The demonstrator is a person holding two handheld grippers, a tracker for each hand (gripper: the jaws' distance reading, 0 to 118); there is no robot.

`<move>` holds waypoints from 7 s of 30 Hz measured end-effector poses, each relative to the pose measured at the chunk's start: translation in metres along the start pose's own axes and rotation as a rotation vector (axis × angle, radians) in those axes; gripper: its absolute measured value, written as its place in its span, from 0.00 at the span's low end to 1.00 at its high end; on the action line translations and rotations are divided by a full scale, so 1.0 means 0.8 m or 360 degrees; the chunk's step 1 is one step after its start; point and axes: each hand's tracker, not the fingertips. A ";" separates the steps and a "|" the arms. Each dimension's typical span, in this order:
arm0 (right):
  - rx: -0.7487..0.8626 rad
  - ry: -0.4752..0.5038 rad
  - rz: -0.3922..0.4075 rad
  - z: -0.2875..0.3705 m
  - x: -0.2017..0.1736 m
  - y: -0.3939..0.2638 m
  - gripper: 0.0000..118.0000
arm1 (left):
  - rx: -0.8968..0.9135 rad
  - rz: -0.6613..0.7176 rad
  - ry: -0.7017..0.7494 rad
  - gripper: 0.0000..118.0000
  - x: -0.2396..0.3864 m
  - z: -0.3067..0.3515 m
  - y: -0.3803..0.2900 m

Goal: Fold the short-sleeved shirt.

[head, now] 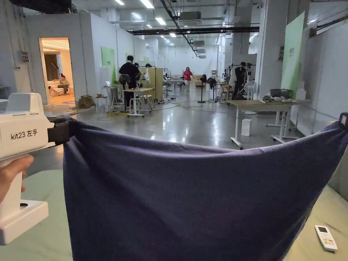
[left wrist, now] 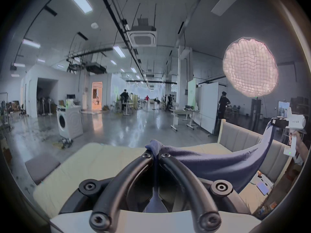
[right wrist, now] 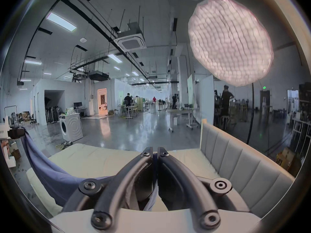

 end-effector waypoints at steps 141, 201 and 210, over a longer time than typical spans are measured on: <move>-0.0170 0.0018 -0.0154 0.223 -0.126 -0.358 0.33 | 0.0022 -0.0173 0.0036 0.33 0.165 0.172 -0.313; -0.0701 0.0013 -0.0149 0.221 -0.132 -0.439 0.01 | -0.1192 -0.0021 -0.0020 0.08 0.014 0.057 -0.589; -0.0976 -0.0313 -0.0198 0.185 -0.044 -0.529 0.60 | -0.1280 0.0001 0.0002 0.08 0.013 0.045 -0.588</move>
